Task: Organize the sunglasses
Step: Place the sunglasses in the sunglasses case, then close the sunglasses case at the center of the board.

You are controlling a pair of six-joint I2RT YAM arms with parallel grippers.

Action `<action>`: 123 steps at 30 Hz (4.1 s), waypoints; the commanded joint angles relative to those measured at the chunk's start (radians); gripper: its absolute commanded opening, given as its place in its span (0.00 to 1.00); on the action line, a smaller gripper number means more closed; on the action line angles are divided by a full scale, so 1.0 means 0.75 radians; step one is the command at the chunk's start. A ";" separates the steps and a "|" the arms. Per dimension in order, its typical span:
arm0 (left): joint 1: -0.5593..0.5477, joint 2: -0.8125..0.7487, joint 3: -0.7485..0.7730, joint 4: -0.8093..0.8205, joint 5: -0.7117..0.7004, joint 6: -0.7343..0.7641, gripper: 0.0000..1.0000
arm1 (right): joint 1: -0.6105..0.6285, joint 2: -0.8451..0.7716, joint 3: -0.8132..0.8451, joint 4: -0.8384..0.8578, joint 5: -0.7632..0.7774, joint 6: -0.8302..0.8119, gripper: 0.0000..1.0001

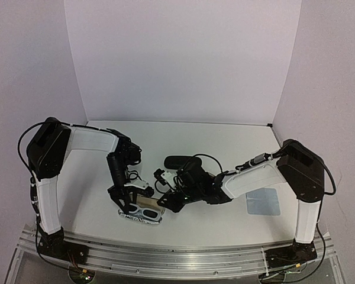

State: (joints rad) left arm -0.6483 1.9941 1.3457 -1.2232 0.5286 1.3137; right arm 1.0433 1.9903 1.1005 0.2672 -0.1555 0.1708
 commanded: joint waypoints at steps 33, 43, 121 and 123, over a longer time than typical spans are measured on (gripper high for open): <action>-0.011 -0.170 0.042 0.011 0.040 -0.047 0.67 | -0.004 -0.096 -0.051 0.177 0.087 -0.162 0.08; 0.008 -0.271 0.059 0.061 0.098 -0.099 0.65 | -0.001 -0.124 -0.080 0.212 0.093 -0.213 0.06; -0.246 -0.666 -1.098 1.909 -0.237 -0.504 1.00 | 0.228 0.018 -0.410 0.885 0.903 -0.967 0.00; -0.284 -0.684 -1.169 1.956 -0.281 -0.449 1.00 | 0.231 0.021 -0.410 0.887 0.908 -0.963 0.00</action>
State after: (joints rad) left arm -0.8073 1.4931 0.5304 0.2064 0.3459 0.9063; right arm 1.2021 1.9828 0.8017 0.8832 0.4973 -0.5289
